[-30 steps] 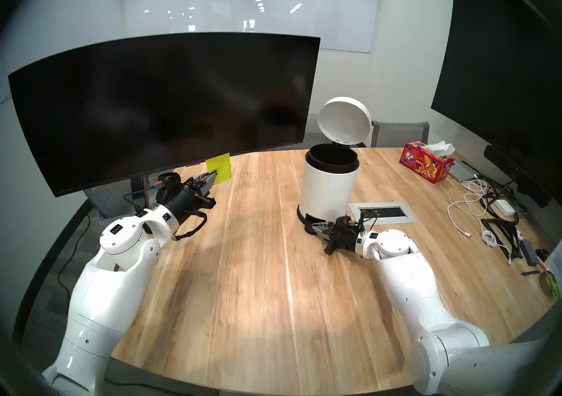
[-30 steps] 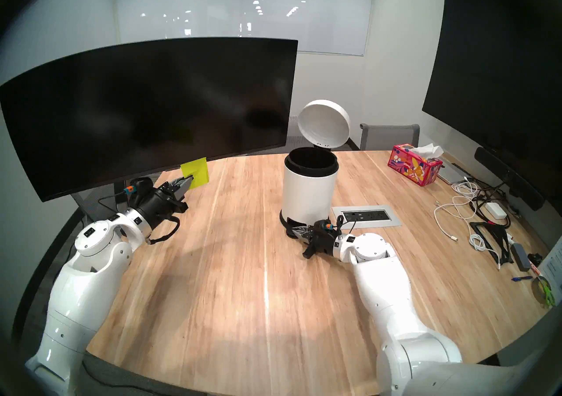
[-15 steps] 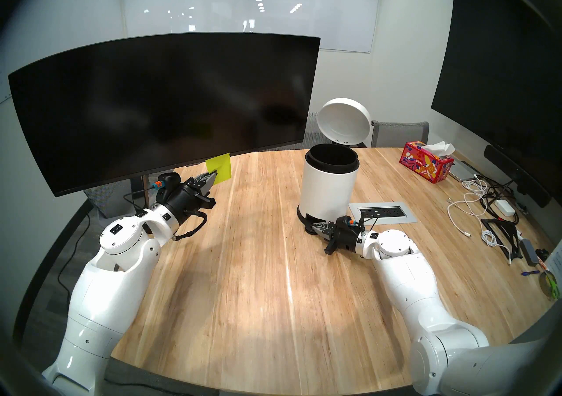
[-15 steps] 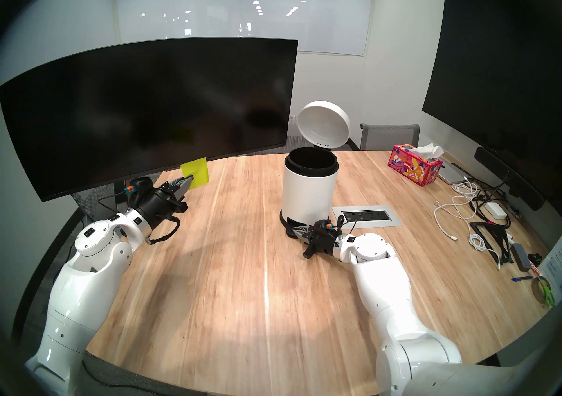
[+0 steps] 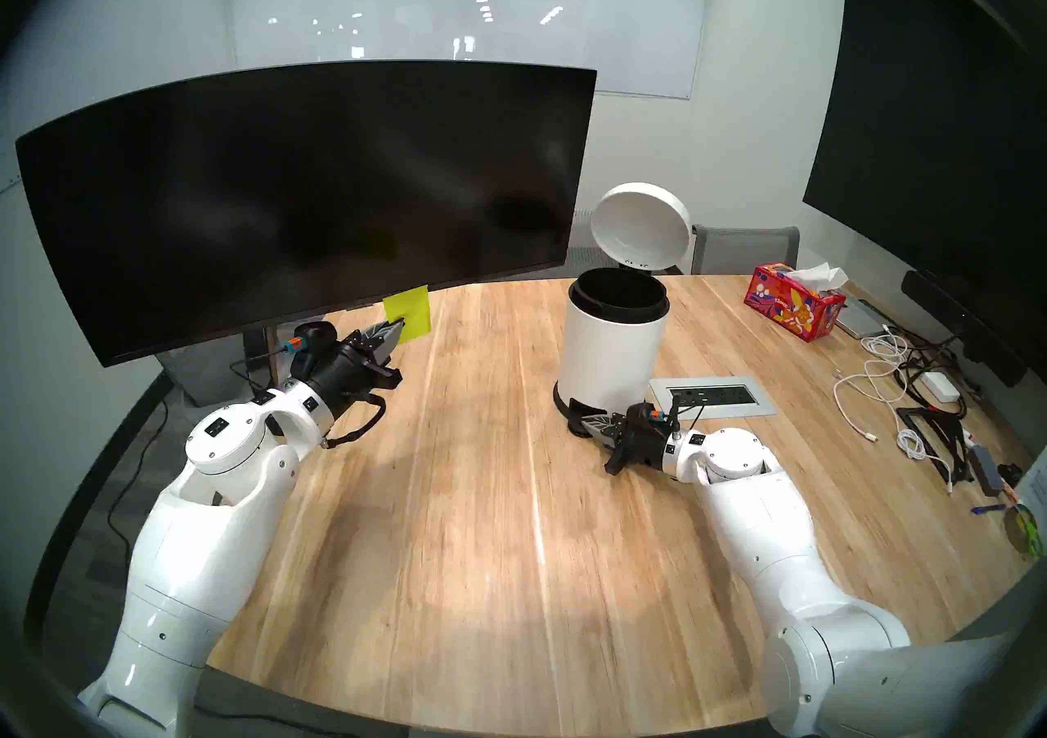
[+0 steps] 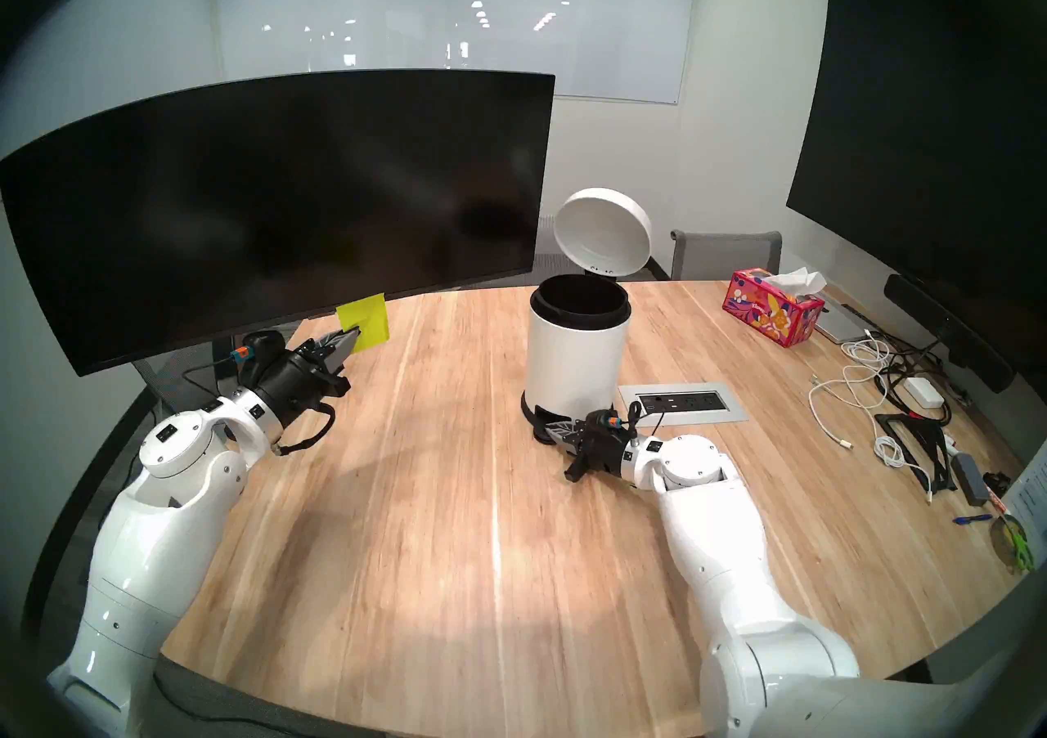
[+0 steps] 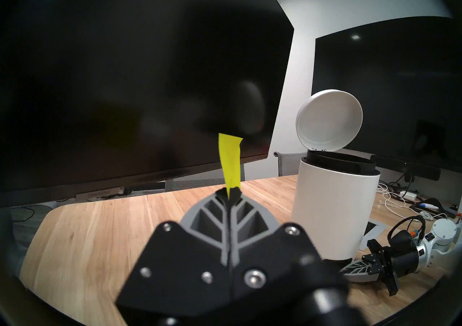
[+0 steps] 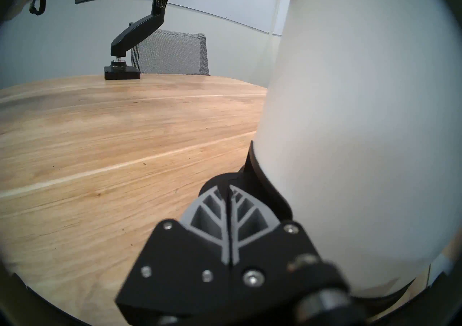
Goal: Peel the sticky note off the monitor, open the trash can lid and drop the sticker into the trash can
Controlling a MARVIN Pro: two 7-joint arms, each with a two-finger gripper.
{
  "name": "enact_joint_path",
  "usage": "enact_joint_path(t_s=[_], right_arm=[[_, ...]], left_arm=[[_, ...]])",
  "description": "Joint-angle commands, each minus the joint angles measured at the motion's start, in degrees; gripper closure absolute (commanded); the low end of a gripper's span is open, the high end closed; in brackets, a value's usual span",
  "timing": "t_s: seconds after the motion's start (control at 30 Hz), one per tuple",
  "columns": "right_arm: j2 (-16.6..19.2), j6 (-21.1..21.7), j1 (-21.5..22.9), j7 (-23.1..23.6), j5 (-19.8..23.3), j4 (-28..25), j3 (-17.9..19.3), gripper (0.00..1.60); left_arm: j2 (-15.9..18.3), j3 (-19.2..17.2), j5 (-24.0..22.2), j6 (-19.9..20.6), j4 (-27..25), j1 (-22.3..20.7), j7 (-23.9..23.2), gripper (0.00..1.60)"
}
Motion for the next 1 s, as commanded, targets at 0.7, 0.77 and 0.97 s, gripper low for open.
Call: enact_joint_path(t_s=[0.7,0.77,0.97], right_arm=[[0.2,0.3,-0.1,-0.1,-0.5,0.0,0.4,1.60],[0.2,0.3,-0.1,-0.1,-0.5,0.0,0.5,1.60],[0.2,0.3,-0.1,-0.1,-0.6,0.0,0.5,1.60]], left_arm=[[-0.2,-0.1,-1.4,1.4,-3.1,-0.5,0.8,1.60],[-0.2,0.3,-1.4,1.6,-3.0,-1.0,0.7,1.60],[0.0,1.5,-1.9,2.8,-2.7,-2.7,-0.4,1.60]])
